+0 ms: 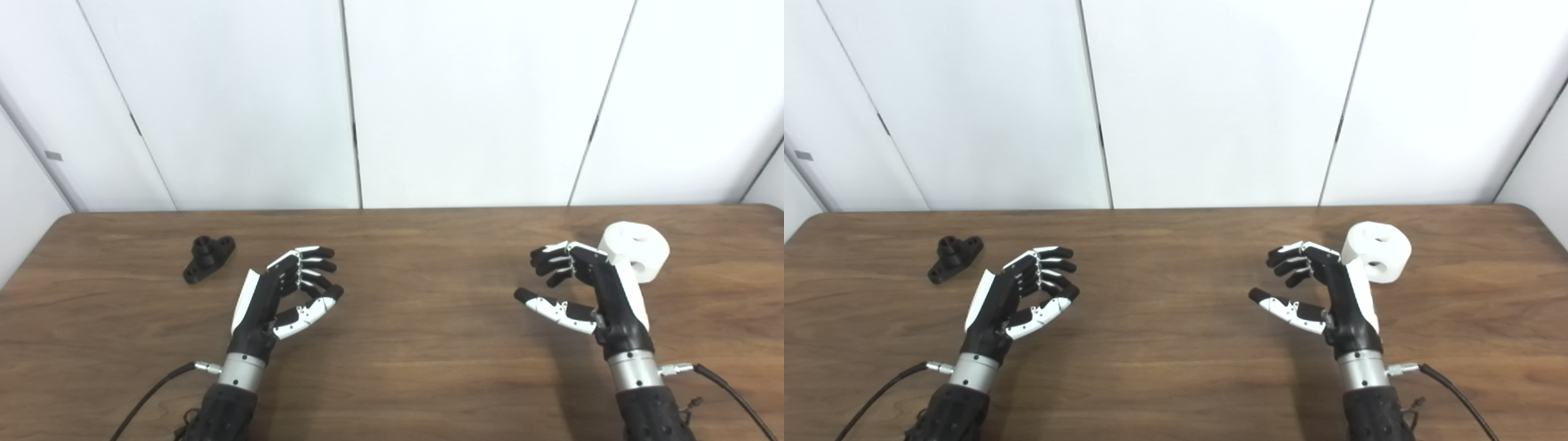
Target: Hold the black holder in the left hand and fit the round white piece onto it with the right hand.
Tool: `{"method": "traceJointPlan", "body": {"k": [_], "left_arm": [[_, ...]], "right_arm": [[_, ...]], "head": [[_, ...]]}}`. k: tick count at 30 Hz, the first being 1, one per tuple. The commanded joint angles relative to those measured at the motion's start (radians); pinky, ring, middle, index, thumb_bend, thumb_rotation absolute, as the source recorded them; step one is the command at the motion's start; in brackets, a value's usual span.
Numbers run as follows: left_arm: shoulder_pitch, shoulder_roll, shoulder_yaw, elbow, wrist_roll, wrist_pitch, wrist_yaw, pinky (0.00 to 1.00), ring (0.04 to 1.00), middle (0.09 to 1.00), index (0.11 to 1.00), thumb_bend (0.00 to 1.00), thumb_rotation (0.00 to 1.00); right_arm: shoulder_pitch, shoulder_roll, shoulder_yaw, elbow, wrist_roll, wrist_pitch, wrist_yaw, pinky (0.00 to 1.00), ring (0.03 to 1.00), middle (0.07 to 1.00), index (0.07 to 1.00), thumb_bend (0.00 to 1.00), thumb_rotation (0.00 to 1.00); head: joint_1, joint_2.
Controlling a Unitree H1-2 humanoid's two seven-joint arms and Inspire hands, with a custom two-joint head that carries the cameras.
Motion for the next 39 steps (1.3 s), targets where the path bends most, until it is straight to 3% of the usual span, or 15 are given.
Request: {"method": "traceJointPlan", "body": {"k": [1,14,19,27,39], "left_arm": [[-0.034,0.007,0.004,-0.026,-0.005,-0.023,0.006,0.45,0.556,0.648,0.685,0.61,0.19],[-0.033,0.011,0.006,-0.029,-0.001,-0.03,0.009,0.43,0.546,0.647,0.691,0.6,0.2],[-0.035,-0.009,-0.001,-0.04,0.002,-0.005,0.012,0.44,0.553,0.65,0.685,0.6,0.18],[-0.032,-0.063,-0.024,-0.029,0.03,0.019,0.033,0.45,0.563,0.655,0.688,0.61,0.16],[-0.036,-0.083,-0.033,-0.026,0.105,0.025,0.078,0.5,0.586,0.665,0.68,0.6,0.14]], "right_arm": [[-0.031,0.001,-0.004,-0.031,0.005,-0.03,-0.013,0.43,0.546,0.627,0.497,0.5,0.14],[-0.027,0.003,-0.005,-0.038,-0.003,-0.025,-0.017,0.43,0.545,0.625,0.497,0.5,0.14],[-0.029,-0.012,-0.018,-0.036,0.017,-0.02,-0.006,0.43,0.544,0.627,0.497,0.5,0.13],[-0.013,-0.056,-0.052,-0.01,0.057,-0.061,0.002,0.42,0.538,0.626,0.496,0.5,0.13],[0.002,-0.061,-0.068,-0.055,0.102,0.006,0.033,0.47,0.565,0.649,0.496,0.5,0.13]], "head": [[-0.001,0.002],[0.0,0.006],[0.109,-0.001],[0.314,-0.05],[0.329,-0.062]]}}
